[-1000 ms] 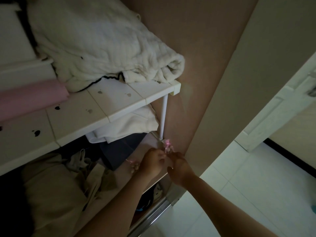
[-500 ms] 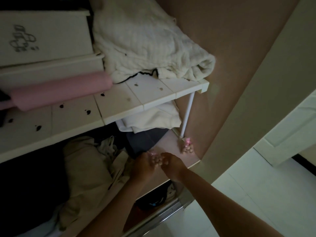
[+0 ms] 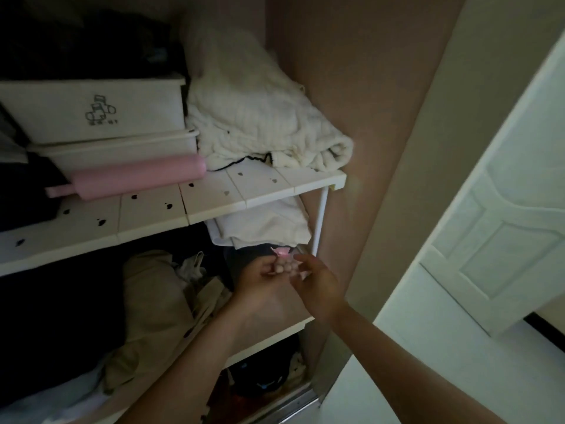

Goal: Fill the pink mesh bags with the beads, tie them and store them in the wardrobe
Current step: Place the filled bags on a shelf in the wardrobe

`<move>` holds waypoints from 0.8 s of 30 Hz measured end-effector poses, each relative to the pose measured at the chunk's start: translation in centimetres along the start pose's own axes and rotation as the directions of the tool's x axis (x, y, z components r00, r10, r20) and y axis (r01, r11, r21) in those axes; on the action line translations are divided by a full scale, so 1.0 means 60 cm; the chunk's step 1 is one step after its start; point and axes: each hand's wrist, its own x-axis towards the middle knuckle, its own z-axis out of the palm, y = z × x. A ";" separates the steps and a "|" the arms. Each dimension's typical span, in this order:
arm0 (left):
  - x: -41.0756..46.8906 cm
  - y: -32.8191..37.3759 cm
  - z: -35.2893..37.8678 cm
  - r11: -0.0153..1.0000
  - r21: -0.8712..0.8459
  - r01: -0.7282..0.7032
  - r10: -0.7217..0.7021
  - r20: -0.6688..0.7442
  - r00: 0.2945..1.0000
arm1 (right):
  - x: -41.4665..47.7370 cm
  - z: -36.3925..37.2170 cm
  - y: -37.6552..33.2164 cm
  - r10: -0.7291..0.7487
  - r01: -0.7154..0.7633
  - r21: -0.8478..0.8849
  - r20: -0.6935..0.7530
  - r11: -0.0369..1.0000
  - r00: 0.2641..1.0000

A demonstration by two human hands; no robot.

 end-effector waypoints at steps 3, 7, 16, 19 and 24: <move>-0.036 0.090 0.013 0.991 -0.045 -0.123 0.124 0.031 0.992 | -0.020 -0.076 -0.036 -0.196 0.194 -0.028 -0.098 0.981 0.976; -0.081 0.199 0.033 0.955 -0.048 -0.293 0.291 -0.042 0.956 | -0.044 -0.183 -0.104 -0.430 0.426 -0.062 -0.147 0.903 0.891; -0.177 0.443 0.061 0.754 0.115 -0.647 0.655 -0.193 0.730 | -0.099 -0.387 -0.270 -0.692 0.680 -0.190 -0.375 0.708 0.616; -0.190 0.502 0.063 0.621 0.283 -0.731 0.782 -0.174 0.598 | -0.096 -0.425 -0.312 -0.707 0.690 -0.234 -0.446 0.685 0.550; -0.188 0.597 0.045 0.477 0.429 -0.767 0.867 -0.087 0.490 | -0.070 -0.457 -0.396 -0.703 0.675 -0.298 -0.540 0.675 0.464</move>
